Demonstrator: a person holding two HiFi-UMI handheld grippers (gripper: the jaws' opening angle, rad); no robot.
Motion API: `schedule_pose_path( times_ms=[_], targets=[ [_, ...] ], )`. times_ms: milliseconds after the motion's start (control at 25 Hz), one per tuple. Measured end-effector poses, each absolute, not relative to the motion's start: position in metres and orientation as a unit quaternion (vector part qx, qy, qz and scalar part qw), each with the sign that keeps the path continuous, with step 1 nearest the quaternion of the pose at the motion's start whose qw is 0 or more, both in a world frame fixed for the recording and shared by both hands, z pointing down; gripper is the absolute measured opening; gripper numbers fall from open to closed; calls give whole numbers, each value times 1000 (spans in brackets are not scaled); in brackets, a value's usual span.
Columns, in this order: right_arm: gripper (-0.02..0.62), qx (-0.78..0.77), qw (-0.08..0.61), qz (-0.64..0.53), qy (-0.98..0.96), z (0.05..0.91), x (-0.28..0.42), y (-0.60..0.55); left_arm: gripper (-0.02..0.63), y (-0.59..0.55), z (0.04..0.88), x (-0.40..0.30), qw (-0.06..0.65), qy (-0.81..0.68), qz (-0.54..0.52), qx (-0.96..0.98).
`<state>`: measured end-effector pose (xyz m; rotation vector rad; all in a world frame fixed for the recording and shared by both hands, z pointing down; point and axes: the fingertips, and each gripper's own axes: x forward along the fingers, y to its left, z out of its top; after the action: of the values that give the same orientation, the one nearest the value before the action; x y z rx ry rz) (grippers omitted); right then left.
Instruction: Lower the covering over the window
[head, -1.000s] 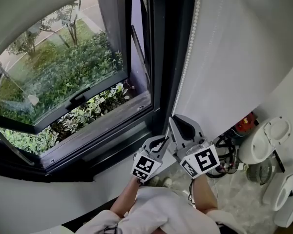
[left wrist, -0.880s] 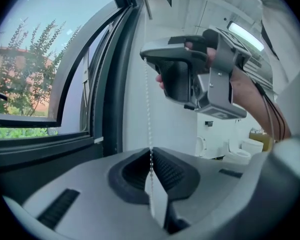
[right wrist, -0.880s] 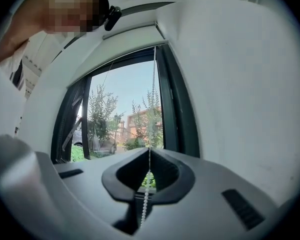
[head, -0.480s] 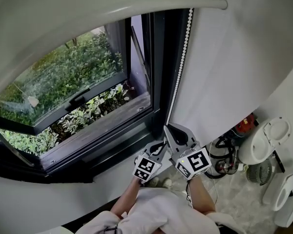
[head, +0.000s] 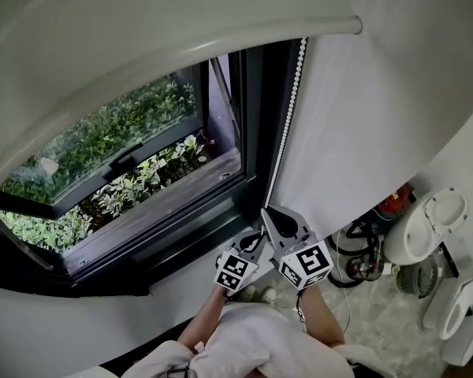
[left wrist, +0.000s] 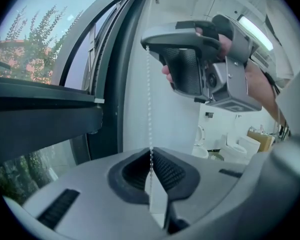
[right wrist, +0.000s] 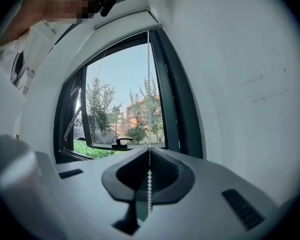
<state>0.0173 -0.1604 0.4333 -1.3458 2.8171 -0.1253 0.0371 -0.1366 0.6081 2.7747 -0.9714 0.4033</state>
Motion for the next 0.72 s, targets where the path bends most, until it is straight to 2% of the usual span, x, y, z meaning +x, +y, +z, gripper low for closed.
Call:
schedule_pose_path(
  times_ms=[720],
  targets=[
    [-2, -430, -20, -83, 899, 489, 14, -158, 22, -129, 661, 32, 119, -321, 166, 925]
  ],
)
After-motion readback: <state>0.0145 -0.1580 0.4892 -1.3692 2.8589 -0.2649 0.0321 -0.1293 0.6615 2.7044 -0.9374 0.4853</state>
